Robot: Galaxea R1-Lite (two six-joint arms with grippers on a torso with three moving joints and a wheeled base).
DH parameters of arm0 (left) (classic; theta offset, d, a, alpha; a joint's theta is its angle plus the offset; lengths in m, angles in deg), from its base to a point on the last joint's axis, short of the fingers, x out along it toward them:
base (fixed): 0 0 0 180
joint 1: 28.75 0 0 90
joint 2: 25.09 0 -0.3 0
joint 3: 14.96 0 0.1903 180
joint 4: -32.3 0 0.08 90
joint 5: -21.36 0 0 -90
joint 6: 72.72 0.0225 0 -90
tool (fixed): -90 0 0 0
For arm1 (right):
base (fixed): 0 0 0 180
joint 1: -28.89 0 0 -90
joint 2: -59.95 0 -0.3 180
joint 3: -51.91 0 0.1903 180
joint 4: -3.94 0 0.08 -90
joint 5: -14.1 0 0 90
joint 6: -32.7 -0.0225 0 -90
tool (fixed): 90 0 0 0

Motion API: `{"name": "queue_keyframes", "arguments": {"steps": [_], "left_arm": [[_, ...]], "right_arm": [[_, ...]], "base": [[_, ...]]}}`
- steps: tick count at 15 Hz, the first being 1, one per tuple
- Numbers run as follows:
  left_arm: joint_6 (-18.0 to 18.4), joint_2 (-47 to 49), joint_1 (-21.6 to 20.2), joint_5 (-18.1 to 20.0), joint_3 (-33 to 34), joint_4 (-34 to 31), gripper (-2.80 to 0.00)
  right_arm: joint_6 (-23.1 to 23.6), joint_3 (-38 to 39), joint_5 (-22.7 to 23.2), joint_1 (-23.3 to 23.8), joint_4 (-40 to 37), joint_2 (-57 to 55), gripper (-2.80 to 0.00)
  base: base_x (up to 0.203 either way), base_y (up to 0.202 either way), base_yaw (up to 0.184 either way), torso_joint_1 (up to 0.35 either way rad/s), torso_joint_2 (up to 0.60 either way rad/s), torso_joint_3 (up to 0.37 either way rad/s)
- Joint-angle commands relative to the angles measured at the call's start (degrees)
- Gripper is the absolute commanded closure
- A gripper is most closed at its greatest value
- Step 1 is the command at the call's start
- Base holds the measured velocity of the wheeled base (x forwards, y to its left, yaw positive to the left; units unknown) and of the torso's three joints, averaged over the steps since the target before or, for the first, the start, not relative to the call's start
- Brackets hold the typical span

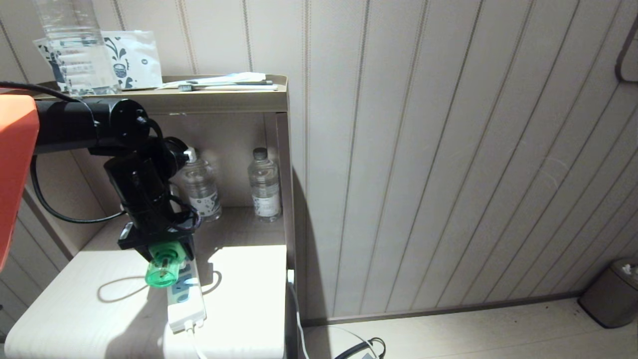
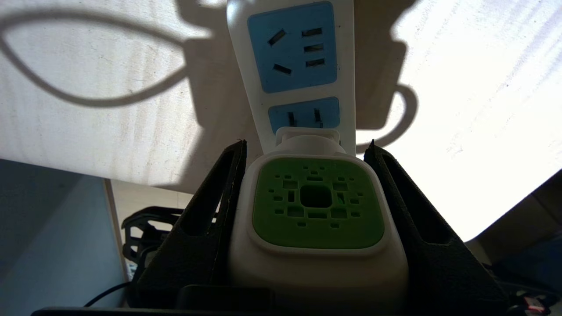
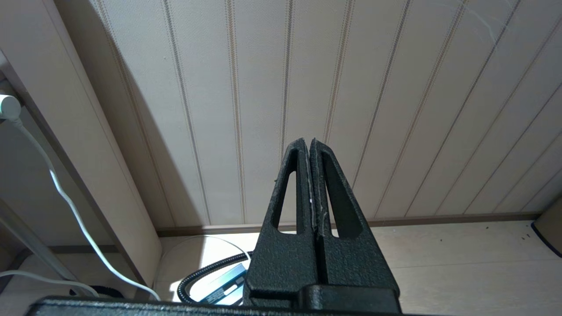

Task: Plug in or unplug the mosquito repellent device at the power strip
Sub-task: Insert the plug into the socket

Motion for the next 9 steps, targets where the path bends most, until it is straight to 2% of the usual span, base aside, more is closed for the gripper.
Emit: {"name": "queue_keyframes", "arguments": {"steps": [1,9], "left_arm": [[-0.2,-0.1,-0.3,-0.2,0.0,-0.4,0.00],[-1.1,-1.3,-0.1,0.4,0.0,-0.7,0.00]], "right_arm": [[0.0,0.0,0.0,0.0,0.0,0.0,0.00],[0.0,0.0,0.0,0.0,0.0,0.0,0.00]], "base": [[0.000,0.000,0.000,0.000,0.00,0.000],[0.000,0.000,0.000,0.000,0.00,0.000]]}}
